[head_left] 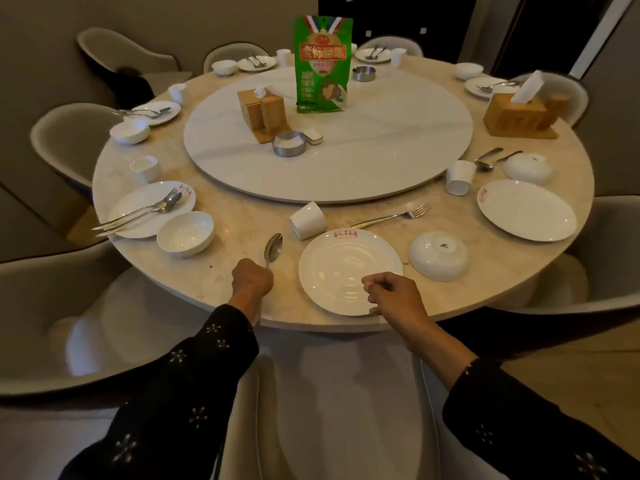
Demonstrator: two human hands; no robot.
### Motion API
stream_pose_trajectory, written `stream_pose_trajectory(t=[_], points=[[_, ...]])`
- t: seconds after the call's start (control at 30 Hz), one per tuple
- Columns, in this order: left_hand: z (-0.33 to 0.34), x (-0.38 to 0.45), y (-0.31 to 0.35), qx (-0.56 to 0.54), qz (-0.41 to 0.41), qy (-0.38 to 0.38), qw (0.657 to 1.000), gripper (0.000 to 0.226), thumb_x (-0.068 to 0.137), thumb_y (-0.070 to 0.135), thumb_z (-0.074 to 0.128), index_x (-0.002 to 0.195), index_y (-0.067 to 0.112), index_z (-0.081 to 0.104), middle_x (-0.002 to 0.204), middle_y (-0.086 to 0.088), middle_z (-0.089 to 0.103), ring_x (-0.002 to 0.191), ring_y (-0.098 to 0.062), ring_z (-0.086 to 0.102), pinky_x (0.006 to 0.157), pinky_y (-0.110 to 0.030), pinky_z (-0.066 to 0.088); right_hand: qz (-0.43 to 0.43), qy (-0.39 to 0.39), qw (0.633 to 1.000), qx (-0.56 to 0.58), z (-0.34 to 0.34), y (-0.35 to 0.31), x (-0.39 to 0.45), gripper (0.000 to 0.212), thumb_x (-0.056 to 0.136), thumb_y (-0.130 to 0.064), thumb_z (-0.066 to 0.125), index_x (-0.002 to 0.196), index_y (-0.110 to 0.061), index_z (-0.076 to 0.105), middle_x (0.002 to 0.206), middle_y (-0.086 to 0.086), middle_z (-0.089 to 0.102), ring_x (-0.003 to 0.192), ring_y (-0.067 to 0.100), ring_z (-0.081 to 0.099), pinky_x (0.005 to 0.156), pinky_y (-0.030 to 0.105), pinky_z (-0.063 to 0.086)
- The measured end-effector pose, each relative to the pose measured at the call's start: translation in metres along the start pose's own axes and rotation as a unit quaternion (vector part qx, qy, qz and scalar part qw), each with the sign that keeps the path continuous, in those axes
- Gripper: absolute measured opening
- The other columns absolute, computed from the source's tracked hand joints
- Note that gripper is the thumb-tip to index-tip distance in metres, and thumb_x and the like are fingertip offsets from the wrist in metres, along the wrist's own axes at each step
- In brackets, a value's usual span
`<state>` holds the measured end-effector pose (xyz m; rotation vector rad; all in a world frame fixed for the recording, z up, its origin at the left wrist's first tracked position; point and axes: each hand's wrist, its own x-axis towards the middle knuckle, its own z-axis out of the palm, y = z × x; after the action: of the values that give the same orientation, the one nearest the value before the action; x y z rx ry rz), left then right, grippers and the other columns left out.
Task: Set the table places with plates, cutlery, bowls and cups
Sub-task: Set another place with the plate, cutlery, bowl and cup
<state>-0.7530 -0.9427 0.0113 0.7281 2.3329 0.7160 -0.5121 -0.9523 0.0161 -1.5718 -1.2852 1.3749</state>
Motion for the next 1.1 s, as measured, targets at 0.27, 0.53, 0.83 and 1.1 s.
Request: stream_pose_trajectory(t=[0.27, 0.53, 0.83, 1.1], points=[[-0.009, -0.028, 0.023, -0.202, 0.044, -0.034, 0.978, 0.007, 0.089, 0.02, 0.067, 0.086, 0.013, 0.069, 0.085, -0.001, 0.064, 0.096, -0.025, 0.062, 0.081, -0.032, 0.05, -0.03, 0.073, 0.996, -0.051, -0.013, -0.032, 0.081, 0.008, 0.087, -0.017, 0.062, 0.084, -0.022, 0.068, 0.098, 0.003, 0.069, 0.092, 0.023, 0.066, 0.087, 0.045, 0.056], [0.004, -0.047, 0.053, -0.257, 0.046, -0.097, 0.961, 0.012, 0.091, 0.02, 0.064, 0.08, 0.02, 0.065, 0.086, 0.001, 0.064, 0.078, -0.012, 0.056, 0.063, -0.025, 0.046, -0.024, 0.114, 0.986, -0.123, -0.015, -0.03, 0.167, 0.035, 0.088, -0.013, 0.056, 0.123, -0.012, 0.058, 0.124, 0.014, 0.059, 0.11, 0.032, 0.059, 0.093, 0.031, 0.047], [0.023, -0.04, 0.05, -0.25, 0.03, -0.127, 0.959, 0.013, 0.093, 0.024, 0.06, 0.08, 0.024, 0.061, 0.087, 0.005, 0.062, 0.08, -0.013, 0.055, 0.081, -0.032, 0.046, 0.004, 0.146, 0.976, -0.161, -0.005, -0.028, 0.212, 0.029, 0.09, -0.025, 0.062, 0.104, -0.001, 0.069, 0.105, 0.016, 0.069, 0.099, 0.033, 0.065, 0.085, 0.033, 0.053], [0.031, -0.038, 0.05, -0.251, 0.03, -0.131, 0.959, 0.008, 0.092, 0.026, 0.062, 0.085, 0.023, 0.062, 0.085, 0.007, 0.062, 0.077, -0.01, 0.056, 0.071, -0.025, 0.045, 0.074, 0.216, 0.968, -0.101, -0.004, -0.034, 0.226, 0.015, 0.084, 0.004, 0.06, 0.097, 0.003, 0.066, 0.098, 0.014, 0.068, 0.082, 0.028, 0.067, 0.059, 0.021, 0.053]])
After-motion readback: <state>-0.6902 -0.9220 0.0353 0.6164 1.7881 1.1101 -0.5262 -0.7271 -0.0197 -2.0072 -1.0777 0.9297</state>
